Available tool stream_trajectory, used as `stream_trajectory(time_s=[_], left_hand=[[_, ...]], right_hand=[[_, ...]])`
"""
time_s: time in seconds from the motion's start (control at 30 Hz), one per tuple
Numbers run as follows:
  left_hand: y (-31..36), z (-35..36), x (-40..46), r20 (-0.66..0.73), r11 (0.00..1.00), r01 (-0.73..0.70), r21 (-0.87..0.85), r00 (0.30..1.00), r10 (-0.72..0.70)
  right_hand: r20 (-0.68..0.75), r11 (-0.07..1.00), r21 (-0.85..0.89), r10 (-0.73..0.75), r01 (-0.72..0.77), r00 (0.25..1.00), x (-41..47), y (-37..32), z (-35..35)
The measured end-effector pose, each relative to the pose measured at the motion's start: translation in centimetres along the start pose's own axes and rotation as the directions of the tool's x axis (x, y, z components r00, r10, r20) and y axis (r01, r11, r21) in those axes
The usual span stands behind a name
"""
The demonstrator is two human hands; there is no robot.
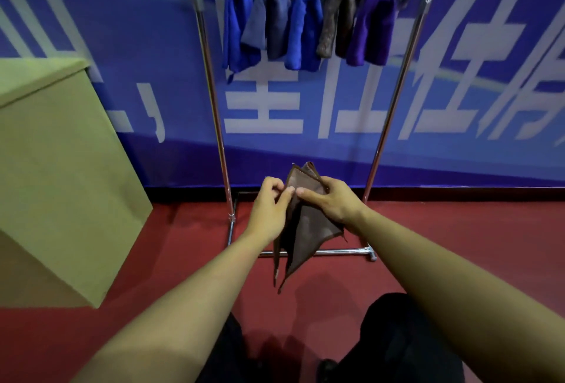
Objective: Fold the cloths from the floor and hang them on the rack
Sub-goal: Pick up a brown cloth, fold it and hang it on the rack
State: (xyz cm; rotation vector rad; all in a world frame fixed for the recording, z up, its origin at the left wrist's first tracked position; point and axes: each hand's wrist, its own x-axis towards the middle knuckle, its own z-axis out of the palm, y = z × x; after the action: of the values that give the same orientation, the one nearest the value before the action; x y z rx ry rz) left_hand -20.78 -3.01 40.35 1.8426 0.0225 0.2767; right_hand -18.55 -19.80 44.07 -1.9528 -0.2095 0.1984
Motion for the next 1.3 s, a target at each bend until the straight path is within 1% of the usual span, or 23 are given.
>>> stream_trajectory(time_s=[0.13,0.17,0.3,0.37,0.4,0.47,0.57,0.6,0.67,0.7,0.77,0.8,0.83,0.9,0.97,1.03,1.1,1.13,1.17,1.2,1.23,1.27,1.3], left_hand=[[2.0,-1.2,0.0,-0.01,1.0,-0.027,0.005,1.0,0.027],[2.5,-1.4,0.0,-0.01,0.999,-0.034,0.014,0.999,0.034],[4.0,-2.2,0.3,-0.01,0.998,-0.06,-0.005,0.998,0.059],[4.7,-2.3,0.3,0.027,0.998,-0.064,-0.009,0.998,0.065],[5.2,-2.3,0.2,0.055,0.997,-0.078,-0.002,0.995,0.078],[5.9,-2.1,0.0,0.096,0.993,-0.115,0.035,0.989,0.111],[6.7,-2.2,0.0,0.083,0.991,-0.112,0.067,0.991,0.106],[6.6,-2.4,0.1,0.067,0.994,-0.088,0.069,0.994,0.083],[6.0,-2.5,0.3,0.02,0.998,-0.019,0.057,1.0,0.018],[5.3,-2.6,0.4,-0.005,0.998,0.035,0.045,0.999,-0.035],[3.8,-2.7,0.0,-0.012,0.98,0.198,-0.033,0.98,-0.198],[3.1,-2.6,-0.5,0.03,0.948,0.305,-0.095,0.952,-0.304],[2.6,-2.5,-1.4,0.103,0.892,0.424,-0.154,0.905,-0.412],[1.2,-2.2,-3.1,0.28,0.741,0.62,-0.258,0.782,-0.556],[0.3,-1.8,-4.5,0.432,0.578,0.74,-0.344,0.672,-0.602],[-0.2,-1.4,-5.6,0.596,0.414,0.832,-0.371,0.555,-0.581],[-0.1,-1.1,-6.6,0.686,0.298,0.898,-0.324,0.44,-0.58],[-0.1,-0.9,-6.9,0.712,0.274,0.914,-0.3,0.406,-0.574],[-0.4,-0.7,-6.9,0.716,0.286,0.911,-0.298,0.412,-0.563],[-0.6,-0.6,-6.6,0.692,0.282,0.901,-0.33,0.434,-0.577],[-0.9,-0.4,-6.1,0.639,0.274,0.878,-0.394,0.475,-0.605],[-1.3,-0.3,-5.3,0.56,0.295,0.834,-0.466,0.536,-0.632],[-1.3,-0.2,-4.7,0.476,0.346,0.783,-0.517,0.599,-0.644]], right_hand=[[-0.012,0.968,-0.237,-0.083,0.078,0.996,-0.8,-0.4,-1.0],[0.008,0.955,-0.284,-0.087,0.086,0.996,-0.9,-0.2,-1.3],[0.146,0.901,-0.43,0.0,0.064,0.989,-1.7,-0.3,-2.7],[0.164,0.861,-0.495,-0.041,0.118,0.986,-2.0,-0.6,-2.9],[0.167,0.875,-0.46,-0.08,0.15,0.983,-2.1,-0.9,-2.9],[0.178,0.93,-0.319,-0.129,0.181,0.976,-2.0,-1.5,-2.9],[0.175,0.985,-0.136,-0.085,0.11,0.981,-2.4,-2.7,-2.6],[0.17,0.992,-0.067,-0.091,0.104,0.981,-2.6,-3.0,-2.4],[0.119,0.989,0.029,-0.148,0.146,0.982,-2.9,-3.4,-1.9],[0.083,0.984,0.067,-0.168,0.162,0.982,-3.1,-3.6,-1.6],[0.04,0.977,0.147,-0.16,0.153,0.986,-3.2,-4.2,-1.4],[0.048,0.973,0.197,-0.135,0.123,0.99,-3.2,-4.5,-1.4],[0.071,0.963,0.257,-0.099,0.078,0.993,-3.2,-4.8,-1.4],[0.138,0.897,0.439,-0.021,-0.042,0.99,-3.2,-5.5,-1.4],[0.185,0.781,0.613,0.01,-0.123,0.983,-3.2,-6.4,-1.3],[0.206,0.696,0.703,-0.001,-0.147,0.979,-3.2,-6.9,-1.4],[0.222,0.663,0.734,-0.031,-0.146,0.975,-3.1,-7.0,-1.8],[0.238,0.664,0.733,-0.044,-0.149,0.97,-3.0,-6.9,-2.0],[0.252,0.674,0.723,-0.052,-0.152,0.966,-2.9,-6.7,-2.1],[0.256,0.688,0.71,-0.051,-0.152,0.965,-2.9,-6.6,-2.2],[0.253,0.7,0.698,-0.044,-0.15,0.967,-2.7,-6.3,-2.3],[0.244,0.709,0.689,-0.034,-0.148,0.969,-2.7,-6.0,-2.3],[0.227,0.716,0.682,-0.017,-0.147,0.974,-2.5,-5.6,-2.4]])
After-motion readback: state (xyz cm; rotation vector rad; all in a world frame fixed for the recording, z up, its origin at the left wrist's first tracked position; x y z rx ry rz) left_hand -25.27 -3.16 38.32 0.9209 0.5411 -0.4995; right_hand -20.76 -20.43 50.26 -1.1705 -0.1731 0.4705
